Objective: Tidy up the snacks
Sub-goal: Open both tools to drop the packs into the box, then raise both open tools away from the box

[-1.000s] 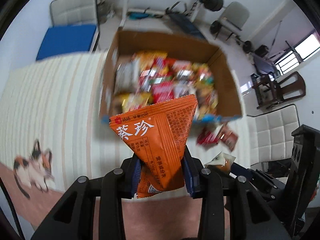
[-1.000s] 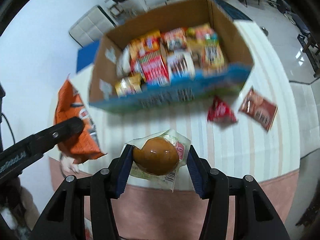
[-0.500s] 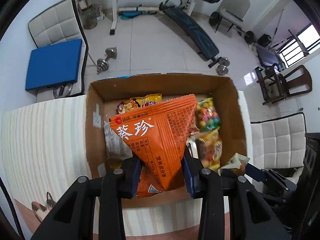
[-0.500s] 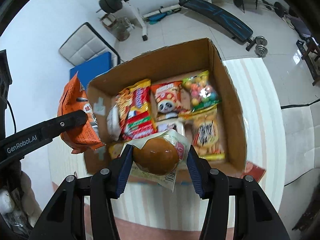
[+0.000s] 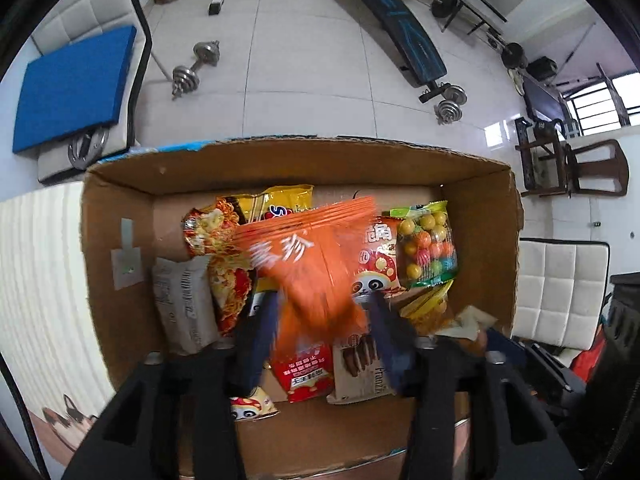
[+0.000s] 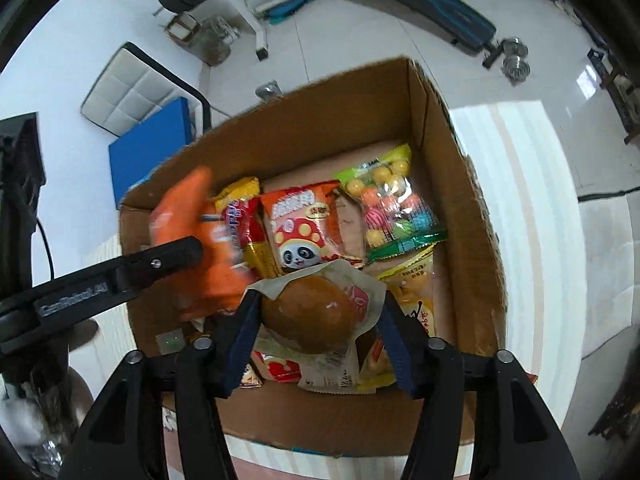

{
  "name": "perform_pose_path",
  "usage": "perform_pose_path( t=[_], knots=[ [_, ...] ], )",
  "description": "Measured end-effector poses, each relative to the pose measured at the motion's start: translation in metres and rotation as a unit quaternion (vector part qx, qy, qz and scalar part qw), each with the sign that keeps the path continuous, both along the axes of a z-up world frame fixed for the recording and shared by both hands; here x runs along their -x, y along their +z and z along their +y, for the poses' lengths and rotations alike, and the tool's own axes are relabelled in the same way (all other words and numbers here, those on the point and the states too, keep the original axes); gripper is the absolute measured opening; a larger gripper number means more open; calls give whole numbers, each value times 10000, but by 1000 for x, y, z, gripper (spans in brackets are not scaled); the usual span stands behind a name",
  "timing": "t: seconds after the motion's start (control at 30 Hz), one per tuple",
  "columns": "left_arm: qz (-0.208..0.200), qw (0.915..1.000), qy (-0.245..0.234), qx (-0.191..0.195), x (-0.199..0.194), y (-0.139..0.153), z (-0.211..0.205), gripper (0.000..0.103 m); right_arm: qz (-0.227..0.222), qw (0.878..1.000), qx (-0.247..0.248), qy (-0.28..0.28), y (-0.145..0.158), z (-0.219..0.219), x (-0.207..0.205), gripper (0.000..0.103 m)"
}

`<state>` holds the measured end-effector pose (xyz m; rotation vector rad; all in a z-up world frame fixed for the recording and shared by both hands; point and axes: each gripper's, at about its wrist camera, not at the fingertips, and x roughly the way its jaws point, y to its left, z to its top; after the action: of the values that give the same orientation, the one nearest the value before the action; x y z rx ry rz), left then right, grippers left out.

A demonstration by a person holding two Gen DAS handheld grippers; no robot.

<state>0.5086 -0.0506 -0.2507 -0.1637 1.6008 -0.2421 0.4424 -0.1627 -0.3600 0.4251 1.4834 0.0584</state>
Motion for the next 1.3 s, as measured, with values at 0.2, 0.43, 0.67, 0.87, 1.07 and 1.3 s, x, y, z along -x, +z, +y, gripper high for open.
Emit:
perform_pose_path(
  t=[0.2,0.43,0.67,0.87,1.07,1.3],
  knots=[
    [-232,9995,-219,-73,3,7,-7,83,26,9997,254,36,-2,-6,-1,88],
    [-438,9987,-222,-125,19,21,-2,90,103,9983,537,206,9,-8,8,90],
    [-718,9968,-180,-297,48,38,5,90,27,9960,789,421,26,-3,23,91],
    [-1011,9936,-71,-493,81,56,14,90,-160,9930,1010,588,47,4,43,93],
    [-1451,9870,92,-683,118,77,24,90,-434,9902,1121,703,69,11,71,94],
    [-1820,9798,201,-800,159,97,24,90,-675,9854,1282,899,88,20,110,94]
  ],
)
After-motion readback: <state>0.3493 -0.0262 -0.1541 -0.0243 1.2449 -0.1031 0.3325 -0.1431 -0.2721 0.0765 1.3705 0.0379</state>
